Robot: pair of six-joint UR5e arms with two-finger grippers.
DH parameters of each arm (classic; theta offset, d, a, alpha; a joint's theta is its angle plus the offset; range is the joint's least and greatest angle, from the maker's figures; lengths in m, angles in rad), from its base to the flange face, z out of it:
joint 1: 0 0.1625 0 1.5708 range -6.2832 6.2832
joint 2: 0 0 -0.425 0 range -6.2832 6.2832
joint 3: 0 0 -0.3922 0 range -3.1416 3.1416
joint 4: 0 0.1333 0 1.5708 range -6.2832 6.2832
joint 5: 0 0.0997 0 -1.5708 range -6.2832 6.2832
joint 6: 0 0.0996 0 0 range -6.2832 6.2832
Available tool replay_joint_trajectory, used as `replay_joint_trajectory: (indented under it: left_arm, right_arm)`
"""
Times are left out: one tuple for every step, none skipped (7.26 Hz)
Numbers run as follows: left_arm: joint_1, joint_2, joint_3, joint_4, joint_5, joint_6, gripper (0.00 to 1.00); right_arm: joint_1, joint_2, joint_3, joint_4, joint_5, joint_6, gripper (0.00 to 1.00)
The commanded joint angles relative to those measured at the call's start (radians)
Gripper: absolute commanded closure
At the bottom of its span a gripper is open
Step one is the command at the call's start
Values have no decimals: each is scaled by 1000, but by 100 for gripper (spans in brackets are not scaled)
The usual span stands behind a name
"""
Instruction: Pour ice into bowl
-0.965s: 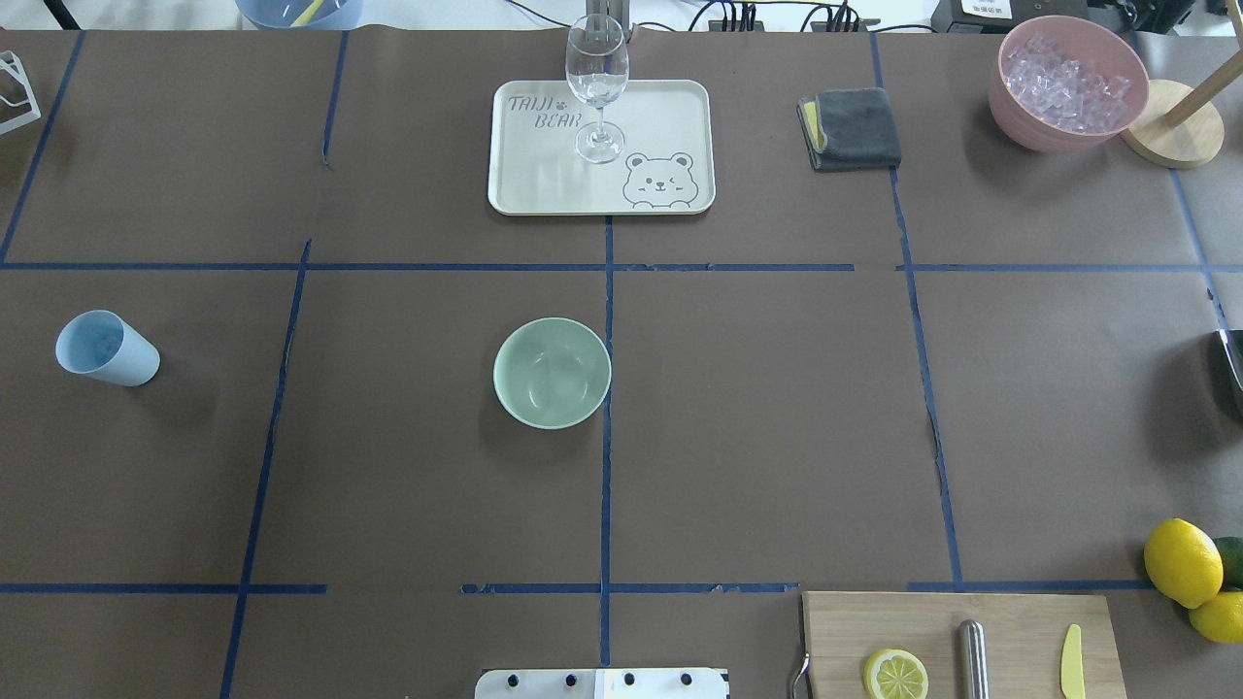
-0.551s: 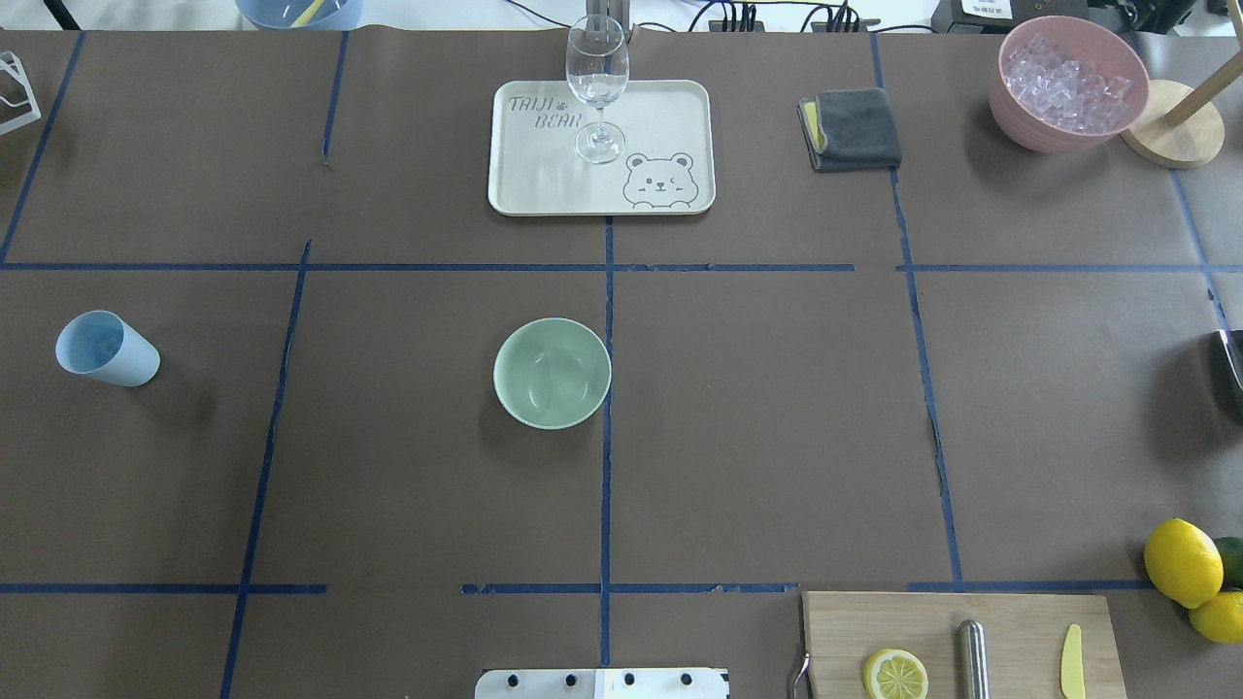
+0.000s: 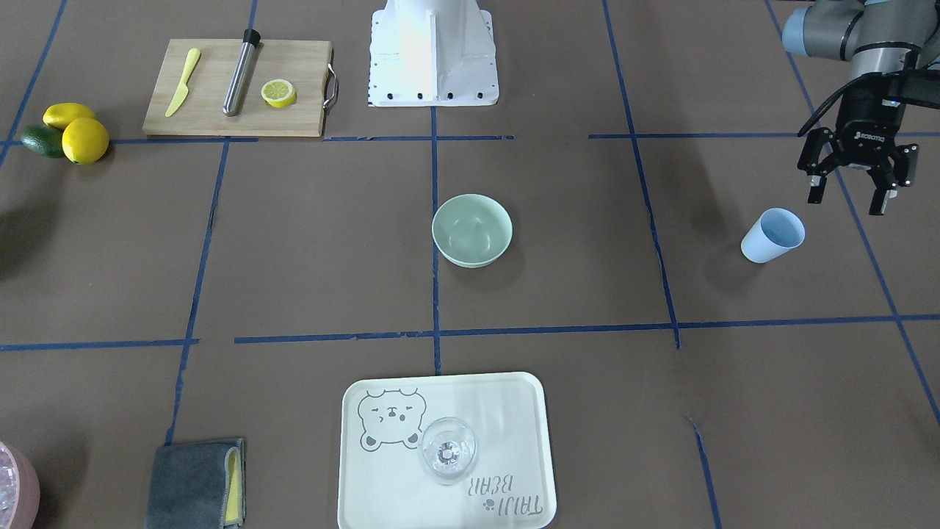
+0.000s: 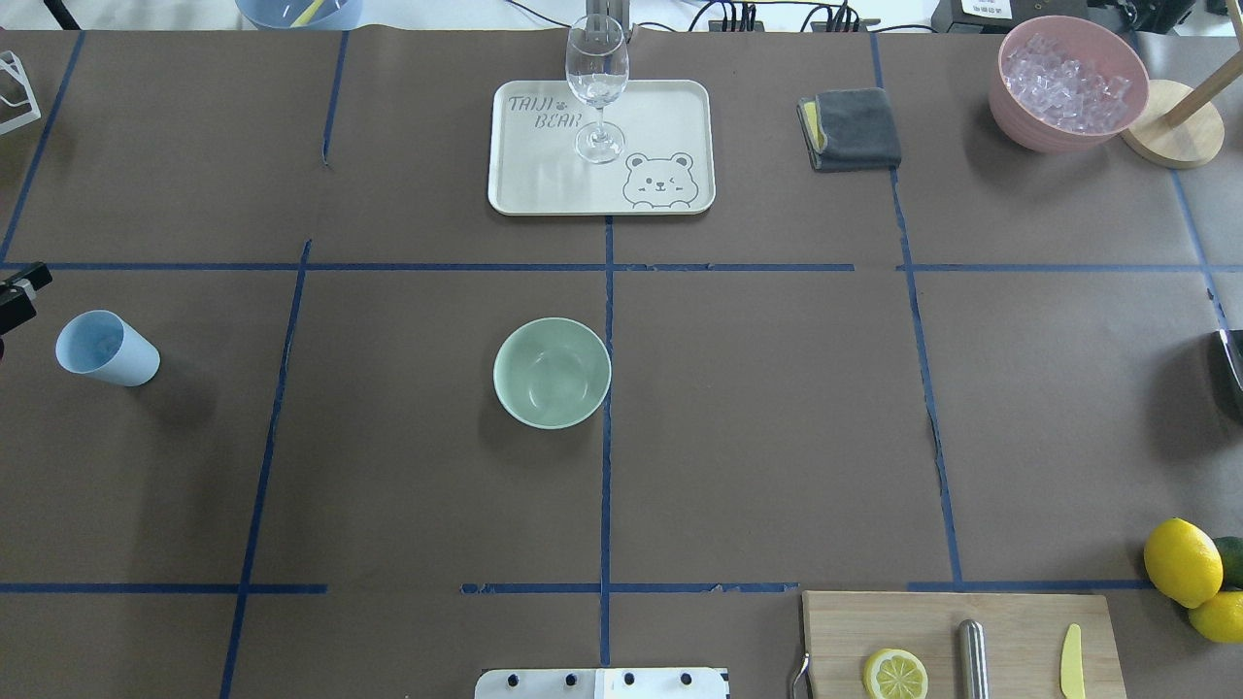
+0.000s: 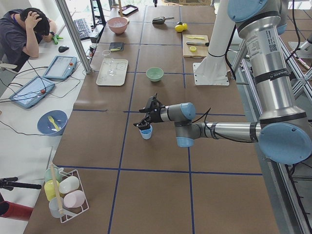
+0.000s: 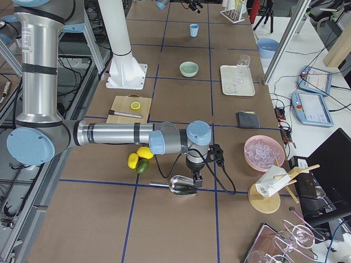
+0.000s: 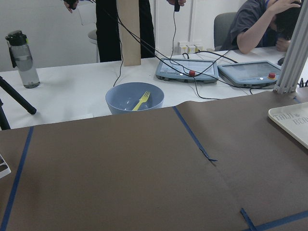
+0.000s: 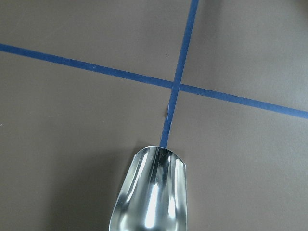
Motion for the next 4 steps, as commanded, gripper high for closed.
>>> replay_joint_trajectory:
  left_arm:
    - [244,20,57,-15,341,-121,0]
    - [297,18,78,-15,410,-159,0]
    - [334,17,103,-15,466,-172,0]
    - [358,11,123,-15,508,-185,0]
  right_arm:
    - [0,-6,-1,0,2,0,0]
    - [0,-7,-2,0,0,-1,0]
    - [0,-7,-2,0,2,-1,0]
    - [0,-7,-1,0,2,-1,0]
